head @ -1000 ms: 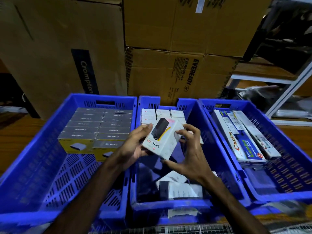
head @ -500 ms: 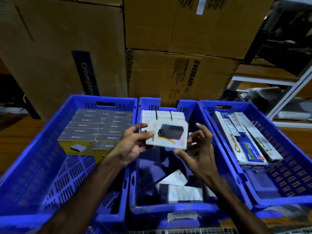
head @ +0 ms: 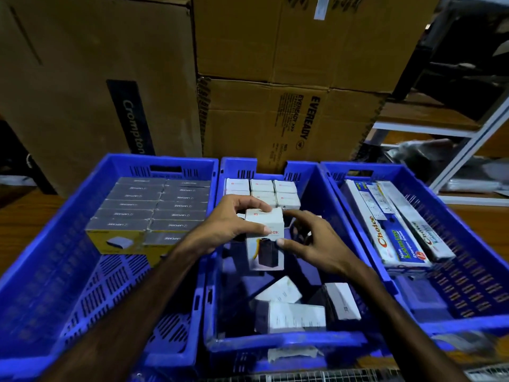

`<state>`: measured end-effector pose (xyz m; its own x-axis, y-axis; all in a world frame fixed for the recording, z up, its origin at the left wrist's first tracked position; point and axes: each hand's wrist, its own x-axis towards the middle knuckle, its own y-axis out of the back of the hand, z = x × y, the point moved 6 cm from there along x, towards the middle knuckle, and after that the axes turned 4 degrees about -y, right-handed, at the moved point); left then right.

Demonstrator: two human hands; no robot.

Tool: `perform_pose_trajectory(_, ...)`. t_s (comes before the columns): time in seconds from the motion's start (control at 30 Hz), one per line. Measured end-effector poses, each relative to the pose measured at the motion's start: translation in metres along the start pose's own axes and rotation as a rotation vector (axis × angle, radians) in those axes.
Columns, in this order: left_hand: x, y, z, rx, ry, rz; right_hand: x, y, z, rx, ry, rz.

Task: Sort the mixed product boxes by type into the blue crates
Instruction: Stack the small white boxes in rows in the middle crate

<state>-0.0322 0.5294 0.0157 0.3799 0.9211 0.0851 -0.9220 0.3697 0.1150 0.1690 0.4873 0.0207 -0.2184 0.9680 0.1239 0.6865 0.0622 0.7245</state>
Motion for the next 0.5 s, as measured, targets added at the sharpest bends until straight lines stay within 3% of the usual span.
perform_pose_trajectory(0.3,0.006,-0.007,-0.020,0.053,-0.002,-0.036,0.018,-0.015,0.021,-0.007,-0.115,-0.114)
perform_pose_trajectory(0.5,0.014,0.020,-0.019,0.097,-0.067,0.276,0.046,-0.035,0.067,-0.307,-0.306,-0.150)
